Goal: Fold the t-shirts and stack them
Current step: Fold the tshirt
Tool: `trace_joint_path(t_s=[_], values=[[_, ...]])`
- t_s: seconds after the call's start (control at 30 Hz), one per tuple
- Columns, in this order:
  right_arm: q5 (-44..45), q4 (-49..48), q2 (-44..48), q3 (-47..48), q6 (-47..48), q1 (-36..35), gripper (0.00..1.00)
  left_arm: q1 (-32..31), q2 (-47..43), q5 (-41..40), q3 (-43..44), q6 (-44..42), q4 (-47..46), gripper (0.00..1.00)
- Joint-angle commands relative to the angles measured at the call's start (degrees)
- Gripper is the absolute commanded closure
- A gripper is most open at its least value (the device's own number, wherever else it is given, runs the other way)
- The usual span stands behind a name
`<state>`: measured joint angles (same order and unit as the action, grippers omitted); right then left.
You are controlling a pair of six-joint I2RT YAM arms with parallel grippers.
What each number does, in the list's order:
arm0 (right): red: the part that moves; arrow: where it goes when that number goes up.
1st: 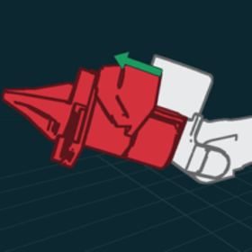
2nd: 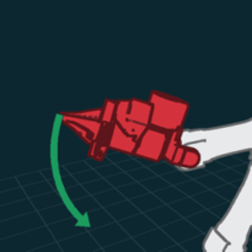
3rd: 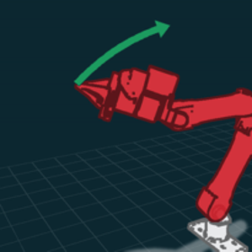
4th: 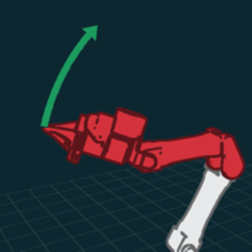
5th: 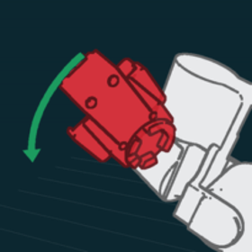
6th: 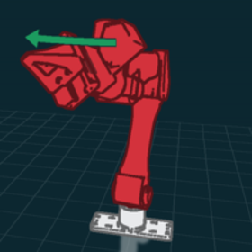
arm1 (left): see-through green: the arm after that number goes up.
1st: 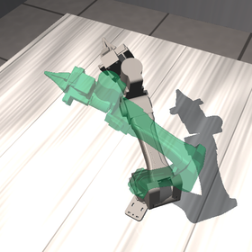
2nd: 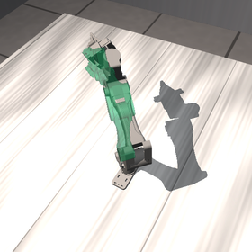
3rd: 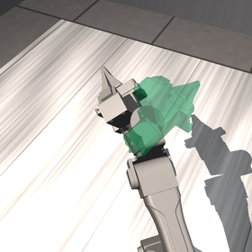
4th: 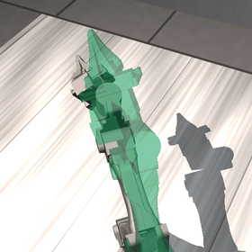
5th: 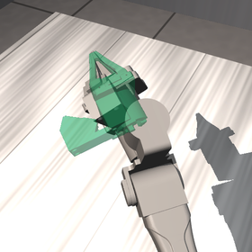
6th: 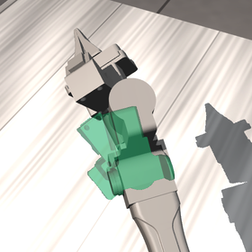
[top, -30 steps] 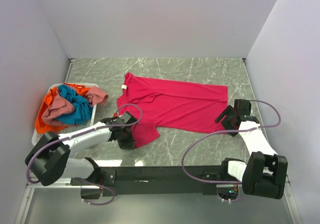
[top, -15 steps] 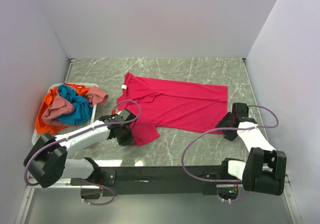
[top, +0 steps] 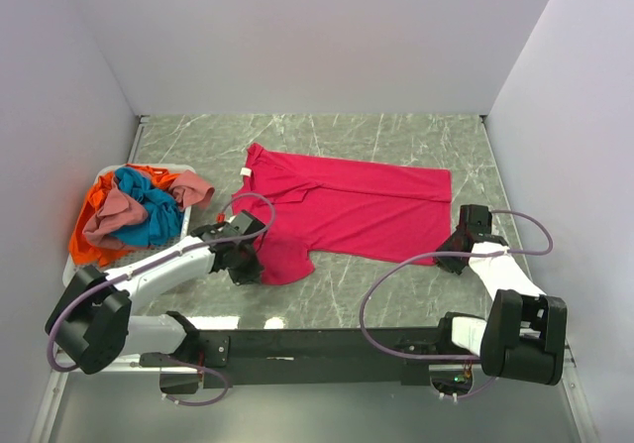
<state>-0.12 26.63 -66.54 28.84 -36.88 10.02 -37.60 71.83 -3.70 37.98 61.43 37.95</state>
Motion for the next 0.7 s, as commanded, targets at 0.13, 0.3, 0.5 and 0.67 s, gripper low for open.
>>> trace_joint_path(t_s=[0.13, 0.3, 0.5, 0.67], values=[[0.4, 0.3, 1.2, 0.2, 0.3, 0.4, 0.85, 1.7, -0.1, 1.9, 5.0, -2.9, -1.8, 0.99], [-2.3, 0.5, 1.4, 1.9, 1.4, 0.3, 0.94, 3.0, 1.6, 3.2, 9.4, -5.6, -1.2, 0.99], [-3.4, 2.1, 0.5, 5.9, 2.4, 0.3, 0.96, 6.6, 3.5, 5.4, 16.3, -9.4, -1.5, 0.99], [-3.2, 3.5, -1.1, 10.0, 3.5, 0.3, 0.96, 9.0, 6.1, 6.2, 21.5, -11.3, -2.7, 0.99]])
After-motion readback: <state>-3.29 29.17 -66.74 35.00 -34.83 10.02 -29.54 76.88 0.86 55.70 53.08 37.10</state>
